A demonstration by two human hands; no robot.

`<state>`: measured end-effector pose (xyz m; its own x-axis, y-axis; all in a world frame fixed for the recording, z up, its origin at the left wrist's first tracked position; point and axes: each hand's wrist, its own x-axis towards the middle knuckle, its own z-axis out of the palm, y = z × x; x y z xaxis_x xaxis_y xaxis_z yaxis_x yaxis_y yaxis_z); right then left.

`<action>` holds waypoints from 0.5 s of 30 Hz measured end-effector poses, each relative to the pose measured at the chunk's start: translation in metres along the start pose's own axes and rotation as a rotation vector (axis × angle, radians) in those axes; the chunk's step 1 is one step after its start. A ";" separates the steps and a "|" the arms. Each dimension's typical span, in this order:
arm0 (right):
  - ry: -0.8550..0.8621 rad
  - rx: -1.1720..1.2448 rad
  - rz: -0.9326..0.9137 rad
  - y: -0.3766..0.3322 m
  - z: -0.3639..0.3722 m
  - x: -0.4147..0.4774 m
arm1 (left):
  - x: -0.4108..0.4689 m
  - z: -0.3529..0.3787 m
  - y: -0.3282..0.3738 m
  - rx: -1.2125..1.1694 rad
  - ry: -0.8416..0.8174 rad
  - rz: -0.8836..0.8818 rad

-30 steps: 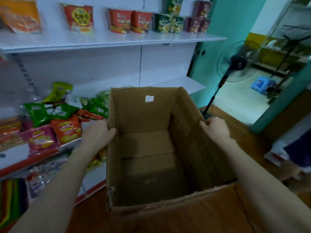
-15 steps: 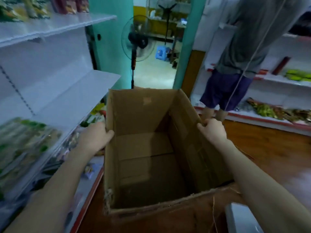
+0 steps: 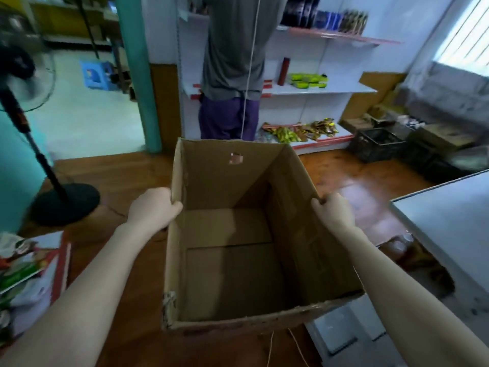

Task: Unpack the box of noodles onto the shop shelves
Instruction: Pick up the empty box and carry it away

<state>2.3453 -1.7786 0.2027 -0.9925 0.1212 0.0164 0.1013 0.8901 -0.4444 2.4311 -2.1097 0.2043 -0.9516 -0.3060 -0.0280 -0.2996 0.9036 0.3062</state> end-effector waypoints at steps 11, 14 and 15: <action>0.173 -0.056 0.233 0.036 -0.031 0.139 | 0.196 0.032 0.118 -0.054 -0.054 0.212; 0.213 -0.033 0.315 0.039 -0.031 0.180 | 0.260 0.037 0.149 -0.060 -0.062 0.287; 0.237 -0.034 0.338 0.041 -0.031 0.191 | 0.280 0.038 0.161 -0.053 -0.064 0.315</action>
<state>2.1615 -1.7054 0.2151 -0.8602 0.5034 0.0820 0.4250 0.7963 -0.4304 2.1139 -2.0389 0.2090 -0.9998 0.0069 0.0166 0.0124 0.9335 0.3584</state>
